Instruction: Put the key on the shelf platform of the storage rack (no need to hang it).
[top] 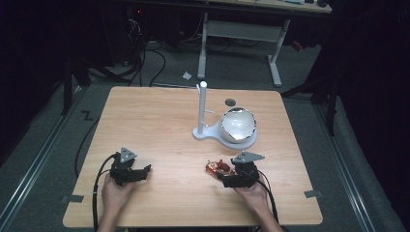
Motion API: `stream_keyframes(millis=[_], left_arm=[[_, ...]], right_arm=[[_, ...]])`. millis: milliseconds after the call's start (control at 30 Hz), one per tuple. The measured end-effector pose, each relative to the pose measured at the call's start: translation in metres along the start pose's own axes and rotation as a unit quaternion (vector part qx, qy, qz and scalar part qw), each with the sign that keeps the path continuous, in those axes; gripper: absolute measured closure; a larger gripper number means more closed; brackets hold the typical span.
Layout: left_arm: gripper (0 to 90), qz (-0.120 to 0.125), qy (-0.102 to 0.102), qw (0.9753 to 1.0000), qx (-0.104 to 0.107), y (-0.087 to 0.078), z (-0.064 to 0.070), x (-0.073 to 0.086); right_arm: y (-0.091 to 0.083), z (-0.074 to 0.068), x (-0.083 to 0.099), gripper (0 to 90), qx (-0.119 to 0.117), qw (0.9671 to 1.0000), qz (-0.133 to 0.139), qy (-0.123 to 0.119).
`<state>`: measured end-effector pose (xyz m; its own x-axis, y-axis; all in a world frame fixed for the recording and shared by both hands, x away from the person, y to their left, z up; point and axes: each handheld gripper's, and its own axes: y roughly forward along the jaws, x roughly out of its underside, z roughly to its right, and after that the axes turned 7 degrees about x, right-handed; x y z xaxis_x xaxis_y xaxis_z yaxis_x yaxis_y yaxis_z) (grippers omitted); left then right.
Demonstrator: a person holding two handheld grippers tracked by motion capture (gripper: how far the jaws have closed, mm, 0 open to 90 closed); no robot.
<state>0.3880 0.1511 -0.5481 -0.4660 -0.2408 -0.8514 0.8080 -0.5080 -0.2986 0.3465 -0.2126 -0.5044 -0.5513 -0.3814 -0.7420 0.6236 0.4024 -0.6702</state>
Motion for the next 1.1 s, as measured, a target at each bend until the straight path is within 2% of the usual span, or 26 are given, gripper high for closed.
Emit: stream_keyframes(millis=[100, 200, 533, 633, 933, 1067, 1100], left_arm=[[20.6, 0.0, 0.0, 1.0, 0.0, 0.0, 0.0, 0.0], [20.6, 0.0, 0.0, 1.0, 0.0, 0.0, 0.0, 0.0], [20.6, 0.0, -0.001, 1.0, 0.0, 0.0, 0.0, 0.0], [20.6, 0.0, -0.001, 1.0, 0.0, 0.0, 0.0, 0.0], [20.7, 0.0, -0.001, 1.0, 0.0, 0.0, 0.0, 0.0], [20.8, 0.0, 0.0, 1.0, 0.0, 0.0, 0.0, 0.0], [20.8, 0.0, -0.001, 1.0, 0.0, 0.0, 0.0, 0.0]], right_arm=[[0.005, -0.003, -0.001, 16.7, -0.006, 0.9999, -0.008, -0.006], [0.011, -0.004, 0.0, 16.1, -0.001, 0.9997, -0.02, -0.015], [0.022, -0.006, 0.001, 17.1, 0.0, 0.9989, -0.036, -0.03], [0.024, -0.008, 0.001, 20.0, 0.01, 0.9986, -0.038, -0.037], [0.027, -0.011, 0.002, 41.3, 0.043, 0.9964, -0.032, -0.067], [0.027, -0.011, 0.003, 47.9, 0.039, 0.9965, -0.031, -0.067], [0.027, -0.009, 0.003, 55.4, 0.031, 0.9971, -0.032, -0.062]])
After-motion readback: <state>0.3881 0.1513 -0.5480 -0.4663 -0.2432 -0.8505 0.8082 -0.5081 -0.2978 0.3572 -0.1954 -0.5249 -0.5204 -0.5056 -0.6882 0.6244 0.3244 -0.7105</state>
